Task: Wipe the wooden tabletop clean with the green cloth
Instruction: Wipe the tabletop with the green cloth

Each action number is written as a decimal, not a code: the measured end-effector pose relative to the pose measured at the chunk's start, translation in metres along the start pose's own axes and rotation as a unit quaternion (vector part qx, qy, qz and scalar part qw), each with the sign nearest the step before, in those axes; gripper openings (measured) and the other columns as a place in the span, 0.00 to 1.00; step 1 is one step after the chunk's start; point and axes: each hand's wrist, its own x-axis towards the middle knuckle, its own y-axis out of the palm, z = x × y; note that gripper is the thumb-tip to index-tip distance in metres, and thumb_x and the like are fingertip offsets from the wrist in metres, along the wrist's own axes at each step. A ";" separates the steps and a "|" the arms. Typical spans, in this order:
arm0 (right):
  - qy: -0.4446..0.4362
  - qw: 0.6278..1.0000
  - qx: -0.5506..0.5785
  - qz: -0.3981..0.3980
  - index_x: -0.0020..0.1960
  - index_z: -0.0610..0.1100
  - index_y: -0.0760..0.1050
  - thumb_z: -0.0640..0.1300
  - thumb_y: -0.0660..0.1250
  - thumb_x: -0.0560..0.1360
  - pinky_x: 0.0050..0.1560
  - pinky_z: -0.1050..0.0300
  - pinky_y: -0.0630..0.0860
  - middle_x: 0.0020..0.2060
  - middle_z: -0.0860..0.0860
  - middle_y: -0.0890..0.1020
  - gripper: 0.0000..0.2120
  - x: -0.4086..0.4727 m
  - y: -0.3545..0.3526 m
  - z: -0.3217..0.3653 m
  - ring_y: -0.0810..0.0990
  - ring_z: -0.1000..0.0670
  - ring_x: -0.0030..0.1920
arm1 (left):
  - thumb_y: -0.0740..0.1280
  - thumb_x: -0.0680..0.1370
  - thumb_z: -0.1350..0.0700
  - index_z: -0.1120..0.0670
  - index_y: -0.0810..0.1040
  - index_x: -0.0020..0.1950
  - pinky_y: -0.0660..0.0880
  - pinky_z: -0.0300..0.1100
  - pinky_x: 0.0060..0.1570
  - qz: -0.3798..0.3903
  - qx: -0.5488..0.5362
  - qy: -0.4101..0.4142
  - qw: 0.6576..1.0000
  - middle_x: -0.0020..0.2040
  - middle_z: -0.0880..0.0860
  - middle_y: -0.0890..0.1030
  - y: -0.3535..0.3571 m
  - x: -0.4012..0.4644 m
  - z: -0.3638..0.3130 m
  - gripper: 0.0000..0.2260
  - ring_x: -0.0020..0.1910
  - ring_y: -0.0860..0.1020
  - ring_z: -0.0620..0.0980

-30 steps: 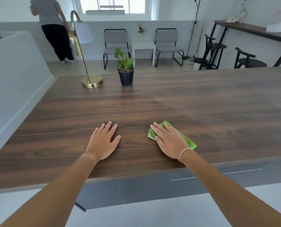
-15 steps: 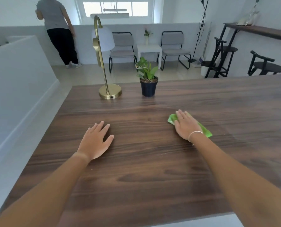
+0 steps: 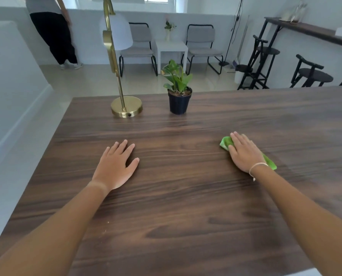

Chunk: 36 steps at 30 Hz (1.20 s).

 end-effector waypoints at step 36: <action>-0.042 0.999 -0.003 0.018 0.76 0.41 0.52 0.48 0.50 0.81 0.76 0.52 0.47 0.77 0.47 0.54 0.25 0.022 -0.003 -0.029 0.52 0.45 0.77 | 0.53 0.80 0.46 0.51 0.58 0.75 0.49 0.48 0.75 -0.008 -0.006 -0.070 0.998 0.77 0.53 0.56 -0.015 -0.016 -0.011 0.24 0.77 0.53 0.54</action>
